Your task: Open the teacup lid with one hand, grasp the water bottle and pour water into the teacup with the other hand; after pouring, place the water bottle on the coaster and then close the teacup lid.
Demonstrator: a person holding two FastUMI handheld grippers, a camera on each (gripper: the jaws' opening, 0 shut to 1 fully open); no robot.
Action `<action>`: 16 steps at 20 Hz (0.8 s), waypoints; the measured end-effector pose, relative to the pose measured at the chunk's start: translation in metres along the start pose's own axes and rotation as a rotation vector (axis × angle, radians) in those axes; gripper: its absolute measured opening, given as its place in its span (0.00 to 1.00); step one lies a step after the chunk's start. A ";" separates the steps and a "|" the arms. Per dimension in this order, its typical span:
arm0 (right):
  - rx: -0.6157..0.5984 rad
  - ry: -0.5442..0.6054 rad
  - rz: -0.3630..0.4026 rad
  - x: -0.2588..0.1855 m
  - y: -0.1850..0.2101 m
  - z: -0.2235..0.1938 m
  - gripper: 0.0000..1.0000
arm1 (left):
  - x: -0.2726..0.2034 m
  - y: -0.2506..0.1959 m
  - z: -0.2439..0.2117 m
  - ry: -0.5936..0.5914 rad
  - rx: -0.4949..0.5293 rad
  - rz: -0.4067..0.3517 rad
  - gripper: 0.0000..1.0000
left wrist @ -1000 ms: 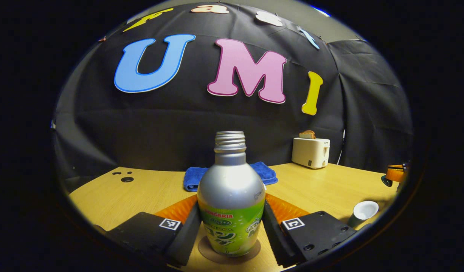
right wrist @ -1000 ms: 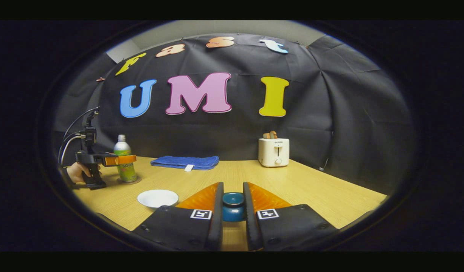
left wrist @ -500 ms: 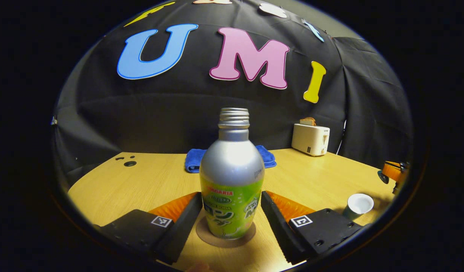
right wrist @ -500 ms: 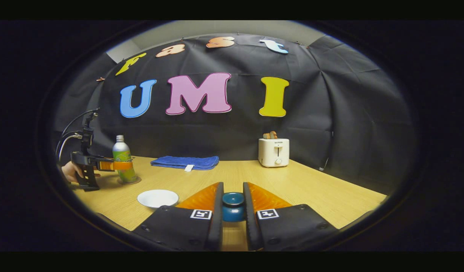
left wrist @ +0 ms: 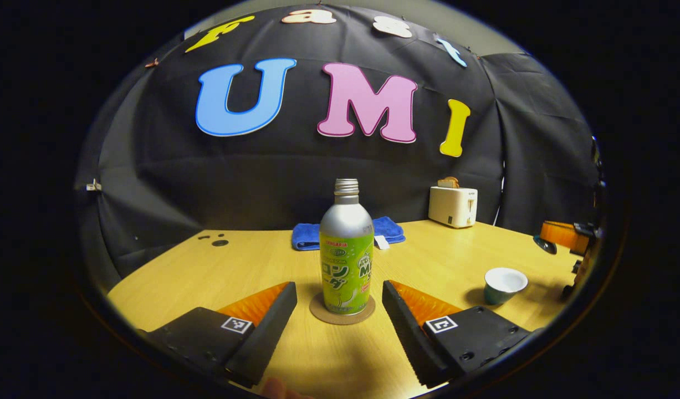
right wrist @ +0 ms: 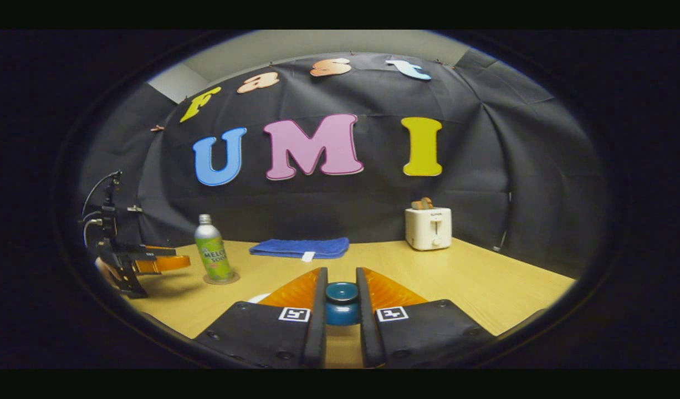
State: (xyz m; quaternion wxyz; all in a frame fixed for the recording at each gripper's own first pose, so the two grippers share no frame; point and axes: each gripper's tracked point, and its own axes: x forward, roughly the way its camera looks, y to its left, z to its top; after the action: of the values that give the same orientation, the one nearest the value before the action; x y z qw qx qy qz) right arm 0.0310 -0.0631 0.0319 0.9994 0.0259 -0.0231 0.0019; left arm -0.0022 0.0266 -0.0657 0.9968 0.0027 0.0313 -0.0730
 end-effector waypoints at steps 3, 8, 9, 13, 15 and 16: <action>-0.022 0.031 0.071 0.018 0.033 -0.004 0.25 | -0.014 0.001 -0.006 -0.006 -0.005 0.012 0.98; -0.022 0.090 0.126 0.032 0.069 -0.026 0.29 | -0.025 0.017 0.002 -0.065 0.008 0.037 0.98; -0.030 0.112 0.122 0.034 0.070 -0.034 0.26 | -0.026 0.019 0.006 -0.081 0.001 0.044 0.98; -0.031 0.200 0.118 0.035 0.071 -0.060 0.34 | -0.028 0.021 0.007 -0.109 0.007 0.045 0.98; -0.030 0.219 0.120 0.036 0.074 -0.065 0.33 | -0.028 0.022 0.009 -0.111 0.007 0.044 0.97; -0.045 0.215 0.115 0.036 0.072 -0.065 0.34 | -0.028 0.023 0.010 -0.113 0.007 0.048 0.97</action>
State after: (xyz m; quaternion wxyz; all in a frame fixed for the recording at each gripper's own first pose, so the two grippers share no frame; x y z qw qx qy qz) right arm 0.0695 0.0121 -0.0278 0.9947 0.0019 0.0829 0.0614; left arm -0.0259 0.0533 -0.0542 0.9985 0.0030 -0.0255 -0.0489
